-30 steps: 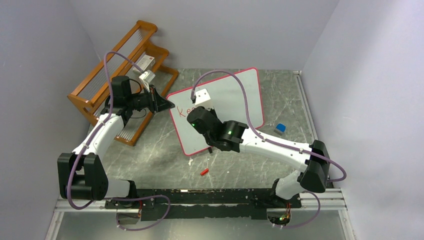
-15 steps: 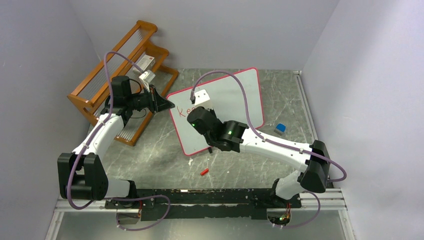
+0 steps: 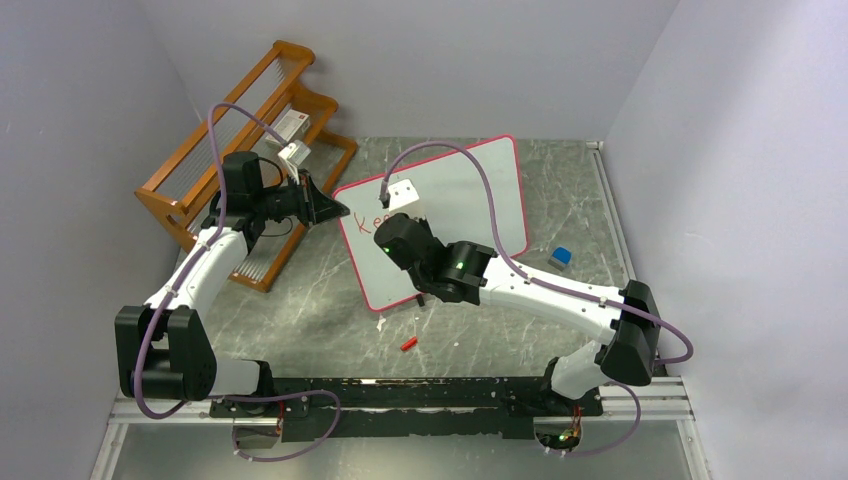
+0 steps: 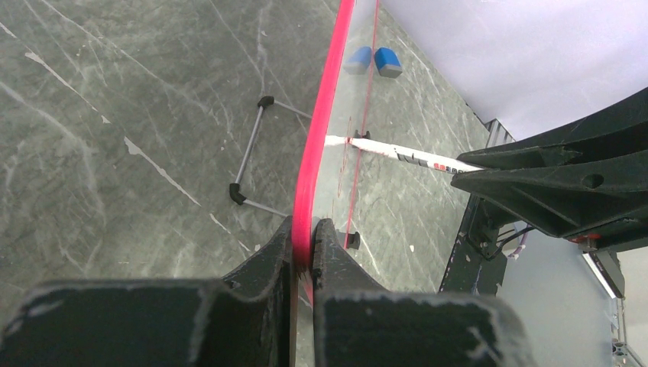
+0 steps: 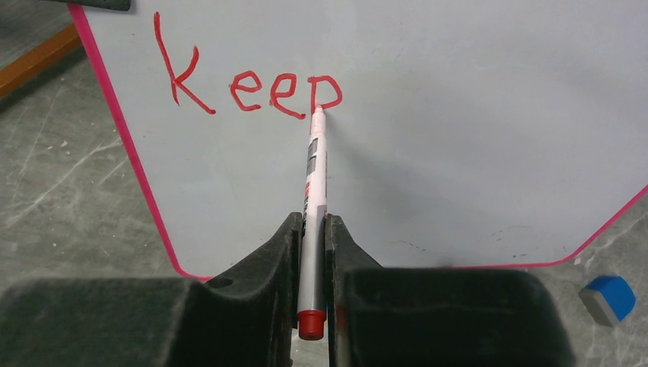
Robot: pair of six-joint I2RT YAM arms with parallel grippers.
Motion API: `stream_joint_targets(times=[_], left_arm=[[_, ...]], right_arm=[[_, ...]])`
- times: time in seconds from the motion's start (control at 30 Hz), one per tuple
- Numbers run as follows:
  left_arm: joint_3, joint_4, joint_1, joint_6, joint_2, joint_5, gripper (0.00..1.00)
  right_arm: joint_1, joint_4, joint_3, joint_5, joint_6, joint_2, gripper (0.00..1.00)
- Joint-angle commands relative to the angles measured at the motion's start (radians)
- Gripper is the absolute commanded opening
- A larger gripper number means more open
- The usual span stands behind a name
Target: Write a sentence on the whiteboard
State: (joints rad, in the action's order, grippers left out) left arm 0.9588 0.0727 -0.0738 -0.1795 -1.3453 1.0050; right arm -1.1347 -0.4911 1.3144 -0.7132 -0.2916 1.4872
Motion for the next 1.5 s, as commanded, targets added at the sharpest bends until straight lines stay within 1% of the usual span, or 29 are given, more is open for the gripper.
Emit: stream_joint_targets(times=[0.0,0.17,0.57,0.7,0.93,1.47], left_arm=[[-0.009,0.056,-0.026,0.100,-0.028,-0.069,0.05],[-0.008,0.058,-0.027,0.101,-0.026,-0.071,0.05],[-0.006,0.066,-0.026,0.107,-0.026,-0.078,0.05],[-0.006,0.070,-0.026,0.109,-0.028,-0.080,0.05],[-0.007,0.070,-0.026,0.109,-0.027,-0.082,0.05],[-0.005,0.073,-0.026,0.111,-0.035,-0.083,0.05]], right_arm=[[0.001,0.044,-0.007,0.036,-0.007,-0.010,0.00],[0.000,0.025,0.000,0.017,-0.012,-0.011,0.00],[0.004,0.002,-0.037,-0.015,0.012,-0.113,0.00],[0.024,-0.003,-0.053,-0.025,0.020,-0.141,0.00],[0.078,0.035,-0.103,0.016,0.041,-0.182,0.00],[0.142,0.099,-0.119,0.052,0.080,-0.161,0.00]])
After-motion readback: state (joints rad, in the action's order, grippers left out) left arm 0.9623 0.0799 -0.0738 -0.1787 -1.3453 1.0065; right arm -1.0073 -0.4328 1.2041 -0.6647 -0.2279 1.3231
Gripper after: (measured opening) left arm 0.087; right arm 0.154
